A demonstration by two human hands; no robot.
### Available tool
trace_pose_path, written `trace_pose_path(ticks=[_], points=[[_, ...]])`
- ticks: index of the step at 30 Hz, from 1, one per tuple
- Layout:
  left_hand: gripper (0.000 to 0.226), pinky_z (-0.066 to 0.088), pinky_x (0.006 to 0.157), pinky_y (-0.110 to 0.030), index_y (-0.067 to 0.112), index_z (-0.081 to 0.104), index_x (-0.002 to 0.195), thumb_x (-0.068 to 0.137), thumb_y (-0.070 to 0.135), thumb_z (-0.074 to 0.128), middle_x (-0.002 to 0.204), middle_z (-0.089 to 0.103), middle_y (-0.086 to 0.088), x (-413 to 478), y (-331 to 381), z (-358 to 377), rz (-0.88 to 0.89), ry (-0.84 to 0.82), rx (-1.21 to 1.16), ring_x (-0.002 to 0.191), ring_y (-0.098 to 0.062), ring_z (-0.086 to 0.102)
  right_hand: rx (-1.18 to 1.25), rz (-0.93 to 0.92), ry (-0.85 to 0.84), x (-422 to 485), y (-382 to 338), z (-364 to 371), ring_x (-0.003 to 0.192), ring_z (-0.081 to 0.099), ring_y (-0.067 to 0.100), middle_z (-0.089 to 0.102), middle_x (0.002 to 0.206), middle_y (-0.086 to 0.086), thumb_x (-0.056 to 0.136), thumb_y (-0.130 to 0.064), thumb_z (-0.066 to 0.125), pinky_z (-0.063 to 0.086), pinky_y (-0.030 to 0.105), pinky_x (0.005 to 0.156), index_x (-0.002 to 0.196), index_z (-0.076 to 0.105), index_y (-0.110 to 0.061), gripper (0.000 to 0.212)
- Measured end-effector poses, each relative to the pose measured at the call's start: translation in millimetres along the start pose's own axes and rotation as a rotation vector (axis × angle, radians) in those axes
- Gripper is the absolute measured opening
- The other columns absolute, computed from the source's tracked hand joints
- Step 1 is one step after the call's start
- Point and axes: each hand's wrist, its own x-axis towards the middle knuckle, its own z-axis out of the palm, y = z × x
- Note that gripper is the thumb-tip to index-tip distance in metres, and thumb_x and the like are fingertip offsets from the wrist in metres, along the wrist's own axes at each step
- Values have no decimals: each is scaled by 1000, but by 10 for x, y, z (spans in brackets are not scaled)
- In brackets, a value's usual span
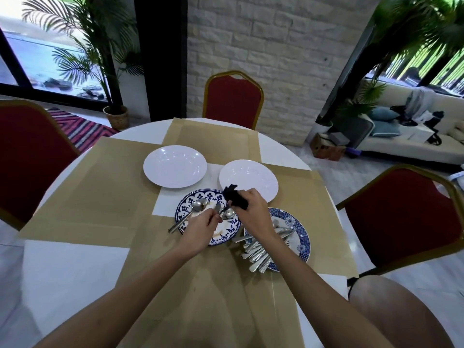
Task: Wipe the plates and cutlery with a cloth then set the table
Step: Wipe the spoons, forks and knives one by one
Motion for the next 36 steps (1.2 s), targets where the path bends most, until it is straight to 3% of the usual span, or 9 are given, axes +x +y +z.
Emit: trace_pose_path(ticks=[5, 10, 15, 18, 22, 27, 31, 34, 36], points=[[25, 33, 46, -13, 10, 59, 89, 101, 19, 39, 72, 49, 3, -17, -46, 27, 28, 34, -18, 59, -12, 45, -141, -52, -60, 11, 24, -16, 91, 55, 19, 50, 99, 0, 85, -20, 68, 42, 30, 69, 123, 63, -17, 39], [22, 27, 51, -15, 20, 53, 86, 102, 23, 38, 68, 49, 12, -60, -110, 67, 52, -1, 34, 66, -9, 45, -40, 205, 122, 97, 53, -76, 95, 58, 27, 56, 104, 9, 90, -25, 62, 45, 31, 72, 122, 64, -17, 33], [24, 32, 51, -11, 12, 56, 88, 102, 20, 38, 71, 51, 13, -40, -85, 46, 79, 38, 8, 61, -4, 46, -216, -92, -70, -111, -27, -72, 91, 55, 22, 52, 106, 4, 85, -19, 68, 44, 32, 69, 126, 62, -20, 41], [26, 33, 49, -13, 10, 58, 87, 101, 21, 39, 69, 50, 8, -33, -85, 36, 93, 35, -5, 60, -12, 46, -219, -45, -54, -20, -33, -129, 94, 57, 22, 55, 106, 4, 86, -23, 68, 44, 31, 70, 125, 62, -21, 40], [27, 33, 43, -20, 14, 59, 88, 101, 27, 40, 62, 46, 4, -18, -115, 4, 73, -44, 7, 46, -8, 39, 44, 275, -68, 159, 45, -329, 89, 65, 23, 69, 100, 3, 82, -34, 73, 50, 30, 72, 115, 65, -17, 38], [21, 46, 64, -33, 30, 63, 87, 98, 36, 46, 75, 64, 4, 90, -174, -154, 85, -63, 233, 68, -17, 59, 576, 515, -232, 57, 88, -536, 71, 65, 22, 67, 84, 5, 77, -15, 79, 57, 37, 63, 98, 65, -17, 25], [21, 36, 83, -35, 24, 65, 102, 91, 40, 57, 92, 65, 2, 194, -141, -121, 161, 329, 485, 93, -21, 57, 760, 633, -31, -47, -7, -410, 75, 63, 23, 63, 87, 8, 79, -8, 75, 58, 38, 59, 106, 61, -13, 30], [50, 31, 99, -45, 18, 50, 125, 82, 37, 70, 129, 45, -7, 156, -28, 81, -112, 644, 182, 121, -28, 41, 991, 773, 161, -137, -87, -226, 76, 63, 24, 63, 87, 8, 80, -8, 74, 60, 41, 60, 107, 59, -14, 31], [62, 31, 100, -44, 11, 41, 129, 83, 41, 68, 134, 37, -14, 127, 67, 203, -369, 592, -129, 125, -32, 37, 1098, 855, 250, -180, -137, -116, 74, 63, 25, 64, 86, 9, 80, -8, 75, 59, 40, 58, 96, 59, -17, 25]])
